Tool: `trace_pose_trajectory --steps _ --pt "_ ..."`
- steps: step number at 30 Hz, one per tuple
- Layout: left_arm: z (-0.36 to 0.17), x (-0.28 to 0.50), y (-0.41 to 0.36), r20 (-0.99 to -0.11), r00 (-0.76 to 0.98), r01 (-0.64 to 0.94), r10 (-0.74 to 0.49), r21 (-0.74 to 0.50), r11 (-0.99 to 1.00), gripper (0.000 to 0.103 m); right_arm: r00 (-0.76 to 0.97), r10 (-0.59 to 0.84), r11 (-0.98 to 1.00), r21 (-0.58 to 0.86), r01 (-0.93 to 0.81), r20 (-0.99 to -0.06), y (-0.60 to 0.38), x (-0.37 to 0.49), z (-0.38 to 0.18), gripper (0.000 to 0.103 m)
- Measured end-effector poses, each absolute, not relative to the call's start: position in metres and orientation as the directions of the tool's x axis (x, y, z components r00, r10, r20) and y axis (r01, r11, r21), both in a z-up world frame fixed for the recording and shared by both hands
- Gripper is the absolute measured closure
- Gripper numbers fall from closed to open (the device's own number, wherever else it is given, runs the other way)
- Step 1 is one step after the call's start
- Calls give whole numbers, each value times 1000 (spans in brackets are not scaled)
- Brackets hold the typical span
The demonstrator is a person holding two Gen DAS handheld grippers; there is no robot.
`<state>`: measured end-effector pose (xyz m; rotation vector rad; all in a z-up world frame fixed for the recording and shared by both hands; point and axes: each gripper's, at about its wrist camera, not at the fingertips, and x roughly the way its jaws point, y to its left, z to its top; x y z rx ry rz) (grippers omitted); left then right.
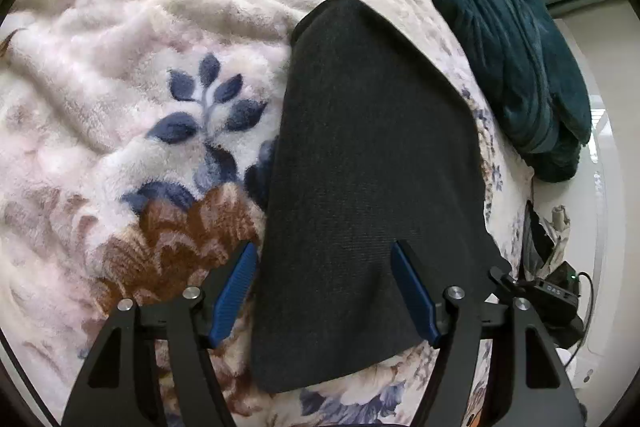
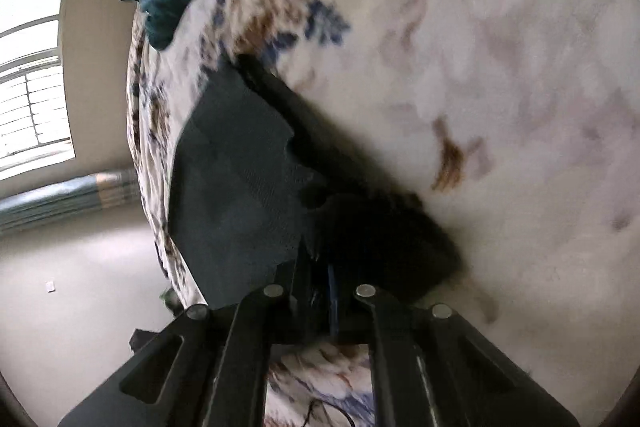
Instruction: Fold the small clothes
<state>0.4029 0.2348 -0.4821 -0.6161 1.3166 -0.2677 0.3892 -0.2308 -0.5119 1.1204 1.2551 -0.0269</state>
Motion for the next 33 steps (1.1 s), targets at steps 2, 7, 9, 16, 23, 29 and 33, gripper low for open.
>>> trace_pose_trajectory --steps 2,7,9,16,23,29,33 --pt "-481 403 234 -815 255 -150 -520 -564 812 35 381 487 558 616 556 -786 -229 384 -494 97" --pt "-490 410 232 -806 252 -148 -535 -579 802 35 209 509 642 530 554 -835 -230 385 -515 96" --pt "-492 416 231 -801 253 -150 -543 -587 795 35 158 530 663 523 535 -833 -235 392 -518 85" --pt "-509 449 231 -762 252 -133 -596 -637 759 31 187 622 681 643 350 -761 -248 464 -528 24" --pt "-526 477 228 -698 245 -107 -673 -710 696 25 98 782 597 784 166 -616 -212 525 -565 19" --pt "-524 481 225 -672 278 -119 -686 -733 669 26 41 822 565 821 81 -569 -165 539 -572 28" --pt "-509 471 221 -696 334 -92 -635 -695 713 75 57 791 602 791 106 -609 -158 531 -577 81"
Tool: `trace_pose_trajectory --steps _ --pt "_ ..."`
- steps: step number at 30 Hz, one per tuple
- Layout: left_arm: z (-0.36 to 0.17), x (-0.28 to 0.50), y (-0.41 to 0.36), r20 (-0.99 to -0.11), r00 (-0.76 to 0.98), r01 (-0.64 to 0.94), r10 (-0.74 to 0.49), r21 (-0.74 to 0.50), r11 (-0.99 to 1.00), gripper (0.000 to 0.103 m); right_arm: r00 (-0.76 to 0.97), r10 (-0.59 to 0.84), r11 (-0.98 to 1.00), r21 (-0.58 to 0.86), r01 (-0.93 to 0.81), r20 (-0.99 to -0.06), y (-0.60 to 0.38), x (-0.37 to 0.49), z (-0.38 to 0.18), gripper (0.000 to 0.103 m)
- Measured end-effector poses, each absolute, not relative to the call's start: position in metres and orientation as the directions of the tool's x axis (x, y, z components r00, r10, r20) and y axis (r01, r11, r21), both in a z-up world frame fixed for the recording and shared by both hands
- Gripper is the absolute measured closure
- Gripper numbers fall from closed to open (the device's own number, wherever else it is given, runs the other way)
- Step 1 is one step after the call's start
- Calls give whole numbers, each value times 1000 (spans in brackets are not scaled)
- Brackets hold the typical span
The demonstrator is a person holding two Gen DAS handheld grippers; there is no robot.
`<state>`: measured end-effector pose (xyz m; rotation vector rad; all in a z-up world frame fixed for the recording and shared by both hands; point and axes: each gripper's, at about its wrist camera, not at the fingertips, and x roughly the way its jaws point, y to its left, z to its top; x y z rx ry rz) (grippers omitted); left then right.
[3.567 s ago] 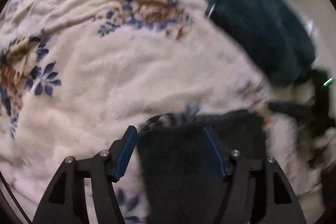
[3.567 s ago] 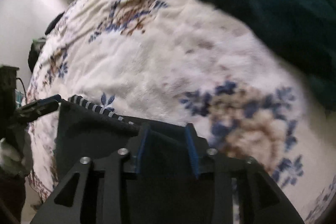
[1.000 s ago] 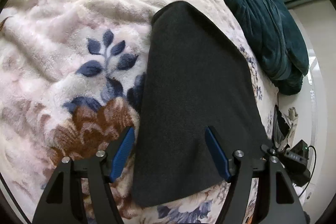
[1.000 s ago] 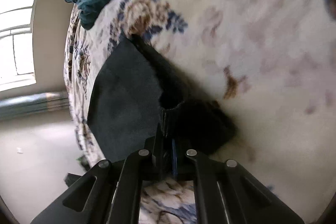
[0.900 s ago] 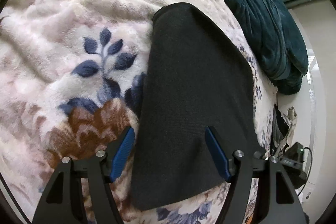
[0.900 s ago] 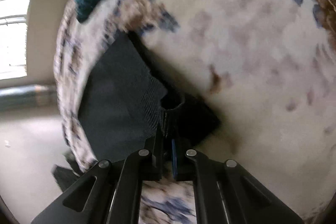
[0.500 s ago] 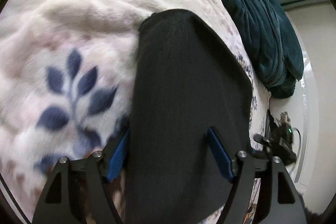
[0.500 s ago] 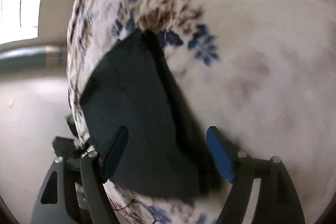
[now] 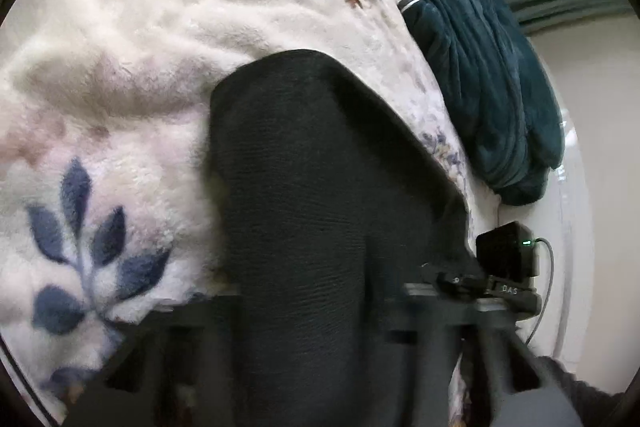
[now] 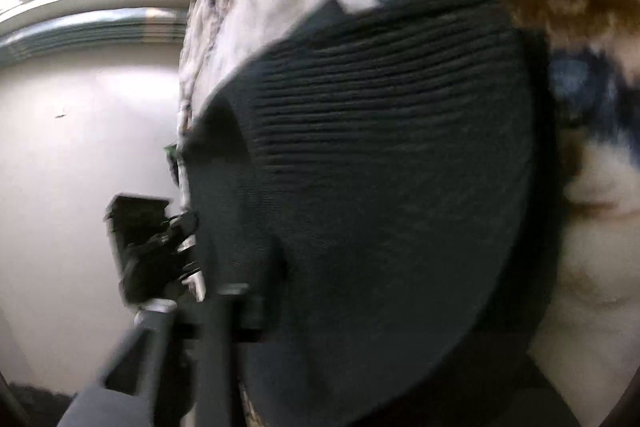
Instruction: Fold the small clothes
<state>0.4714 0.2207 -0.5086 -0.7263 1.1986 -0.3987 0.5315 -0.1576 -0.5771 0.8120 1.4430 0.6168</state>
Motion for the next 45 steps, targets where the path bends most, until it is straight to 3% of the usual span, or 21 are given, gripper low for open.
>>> trace_pose_trajectory --steps 6,12,23,30,38,42,43,45 --pt "-469 455 219 -684 383 -52 -621 -687 725 80 110 738 660 746 90 -666 -149 514 -538 84" --pt "-420 457 240 -648 409 -16 -642 -708 706 81 171 732 657 750 82 -660 -137 505 -482 85" --pt "-348 537 313 -652 400 103 -644 -666 739 81 294 710 643 759 100 -640 -67 538 -408 85" --pt "-375 616 338 -681 382 121 -625 -634 764 80 304 712 621 770 148 -633 -27 616 -430 85" --pt "-462 701 351 -714 280 39 -641 -659 751 76 249 645 693 690 208 -722 8 719 -484 84" --pt "-505 720 364 -764 189 -84 -617 -638 765 62 191 506 791 540 288 -841 1 747 -507 70" --pt "-506 719 369 -758 192 -95 -624 -647 757 59 194 473 813 510 279 -860 -1 751 -507 57" --pt "-502 712 374 -759 204 -96 -618 -644 759 59 189 360 883 399 246 -914 0 758 -501 41"
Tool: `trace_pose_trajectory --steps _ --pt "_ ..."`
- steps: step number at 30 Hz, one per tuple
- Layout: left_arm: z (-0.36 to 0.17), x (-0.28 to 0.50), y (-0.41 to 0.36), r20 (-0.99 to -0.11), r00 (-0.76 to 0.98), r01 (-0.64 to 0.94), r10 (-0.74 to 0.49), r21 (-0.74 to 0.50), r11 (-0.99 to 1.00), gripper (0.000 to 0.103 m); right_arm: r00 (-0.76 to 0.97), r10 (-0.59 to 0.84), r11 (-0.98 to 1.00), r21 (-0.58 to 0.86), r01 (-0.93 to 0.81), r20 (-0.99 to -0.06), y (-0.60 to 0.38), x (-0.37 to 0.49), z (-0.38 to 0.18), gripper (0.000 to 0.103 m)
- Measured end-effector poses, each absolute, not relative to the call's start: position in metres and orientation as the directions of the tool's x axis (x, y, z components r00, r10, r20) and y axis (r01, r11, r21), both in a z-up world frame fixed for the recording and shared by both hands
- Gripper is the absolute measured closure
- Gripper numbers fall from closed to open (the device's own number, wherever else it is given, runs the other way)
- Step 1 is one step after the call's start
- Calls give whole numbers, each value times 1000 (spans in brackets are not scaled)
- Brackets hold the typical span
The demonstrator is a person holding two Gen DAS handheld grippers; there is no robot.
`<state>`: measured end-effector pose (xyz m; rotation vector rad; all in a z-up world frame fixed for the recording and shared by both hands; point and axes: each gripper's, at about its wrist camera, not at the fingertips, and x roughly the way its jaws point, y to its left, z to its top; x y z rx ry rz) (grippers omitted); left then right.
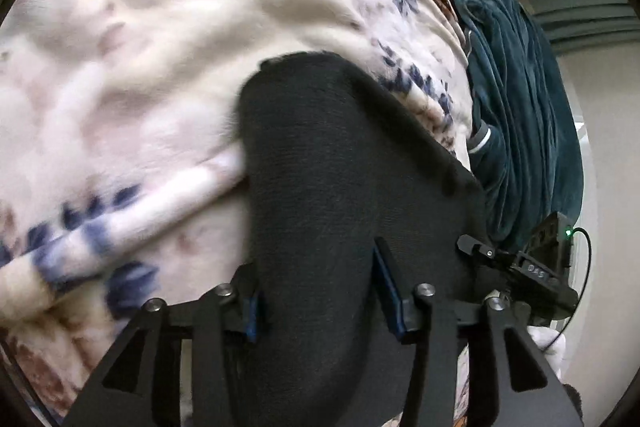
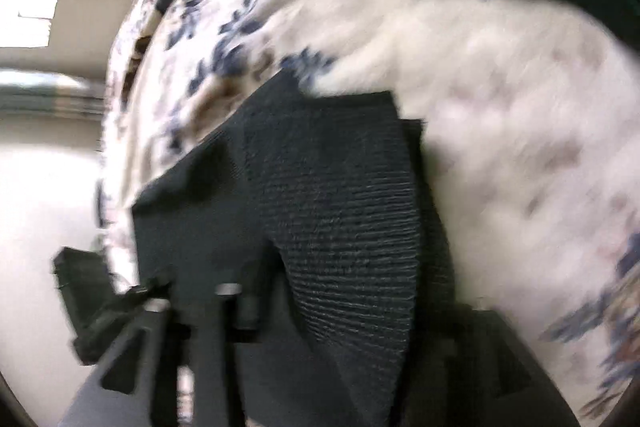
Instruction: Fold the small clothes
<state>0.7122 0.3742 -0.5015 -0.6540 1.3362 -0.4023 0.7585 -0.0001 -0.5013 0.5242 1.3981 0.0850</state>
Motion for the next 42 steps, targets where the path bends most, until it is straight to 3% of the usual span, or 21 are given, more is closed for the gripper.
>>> trace_pose_trajectory --steps 4,6,9,11,16,25,42 --pt "-484 694 380 -806 251 -102 -536 -573 813 52 206 162 953 207 222 -965 -1 758 -494 28" --pt "-470 686 372 -872 270 -89 -408 -445 891 44 208 108 959 158 237 -972 -1 752 -485 25" --pt "-447 670 356 -931 305 -75 -200 -232 970 41 257 -31 977 26 212 -966 12 725 -455 0" --pt "-434 657 341 -946 318 -68 -60 -86 994 22 292 -97 981 -43 188 -951 25 709 -436 0" --pt "-404 619 320 -918 390 -62 69 48 997 16 368 -189 978 -140 155 -911 51 663 -395 0" --pt "-336 563 304 -891 448 -97 75 36 995 16 447 -210 974 -149 168 -870 57 586 -324 0" --pt "-125 394 277 -801 595 -74 55 14 997 16 646 -181 982 -95 165 -741 60 393 -78 0"
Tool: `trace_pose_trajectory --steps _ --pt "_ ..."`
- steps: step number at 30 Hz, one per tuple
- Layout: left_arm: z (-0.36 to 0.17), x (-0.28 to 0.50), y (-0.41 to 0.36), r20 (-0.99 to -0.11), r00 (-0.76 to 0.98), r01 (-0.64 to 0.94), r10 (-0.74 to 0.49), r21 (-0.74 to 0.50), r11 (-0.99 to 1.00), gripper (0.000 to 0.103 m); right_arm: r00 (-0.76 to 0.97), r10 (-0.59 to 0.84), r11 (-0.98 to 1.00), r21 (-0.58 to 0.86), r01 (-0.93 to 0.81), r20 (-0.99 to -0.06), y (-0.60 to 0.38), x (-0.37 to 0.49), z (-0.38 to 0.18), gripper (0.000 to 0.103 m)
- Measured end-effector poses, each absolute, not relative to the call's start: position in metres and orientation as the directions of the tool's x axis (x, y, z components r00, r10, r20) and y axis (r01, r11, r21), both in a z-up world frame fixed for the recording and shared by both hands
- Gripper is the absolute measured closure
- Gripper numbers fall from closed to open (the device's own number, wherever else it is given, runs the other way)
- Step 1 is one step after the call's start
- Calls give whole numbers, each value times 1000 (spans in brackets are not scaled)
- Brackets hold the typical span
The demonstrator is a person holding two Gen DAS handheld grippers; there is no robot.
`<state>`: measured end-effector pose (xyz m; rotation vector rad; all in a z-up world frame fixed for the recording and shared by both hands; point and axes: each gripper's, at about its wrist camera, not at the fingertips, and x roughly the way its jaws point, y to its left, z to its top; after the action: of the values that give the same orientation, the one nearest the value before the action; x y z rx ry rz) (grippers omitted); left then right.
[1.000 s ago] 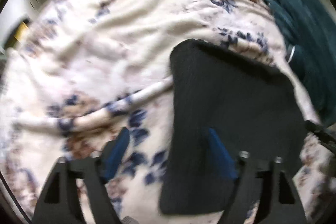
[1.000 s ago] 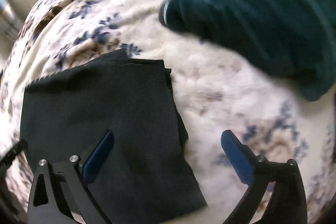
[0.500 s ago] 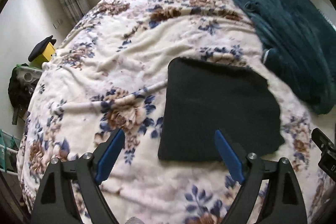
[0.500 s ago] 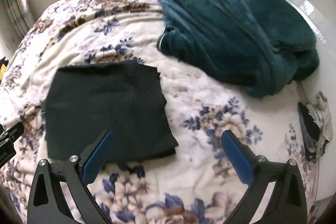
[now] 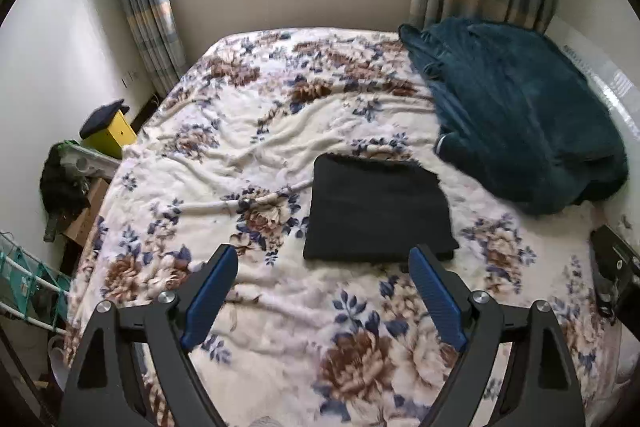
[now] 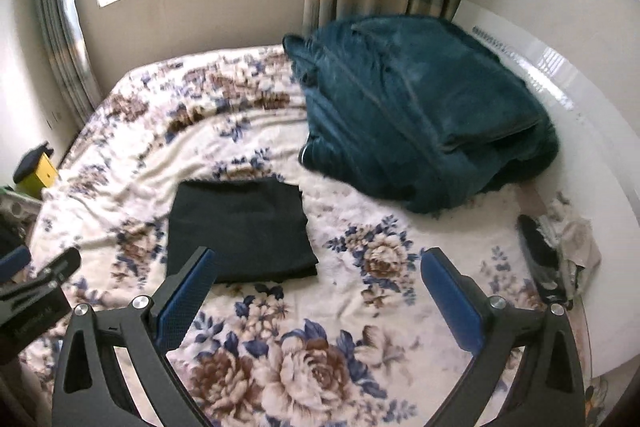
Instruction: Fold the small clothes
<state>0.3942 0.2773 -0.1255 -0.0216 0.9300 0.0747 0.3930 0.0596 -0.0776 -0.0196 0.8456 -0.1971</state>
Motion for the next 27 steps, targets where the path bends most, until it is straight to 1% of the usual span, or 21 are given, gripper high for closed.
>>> trace_pose_trajectory --steps 5,10,14,18,19,21,22,27 --pt "-70 347 271 -769 637 -67 54 15 998 16 693 -165 985 -83 150 -702 55 329 -12 0" --pt "-21 304 264 -737 673 -72 54 7 997 16 724 -136 989 -54 136 -676 48 277 39 0" --pt "8 277 259 -715 697 -76 51 -4 997 16 744 -119 992 -41 123 -658 44 239 73 0" --pt "24 257 255 -695 717 -75 55 1 997 16 768 -115 993 -62 98 -630 46 205 101 0" --pt "28 254 253 -692 720 -74 56 4 997 15 772 -116 993 -68 94 -625 47 201 105 0" --pt "30 248 252 -690 722 -74 57 5 997 1 784 -119 993 -85 85 -609 48 190 115 0" --pt "32 244 251 -686 726 -77 60 5 997 0 786 -118 993 -89 80 -607 48 188 117 0" --pt "38 233 253 -675 734 -92 68 1 996 0 793 -110 993 -96 66 -599 47 177 129 0"
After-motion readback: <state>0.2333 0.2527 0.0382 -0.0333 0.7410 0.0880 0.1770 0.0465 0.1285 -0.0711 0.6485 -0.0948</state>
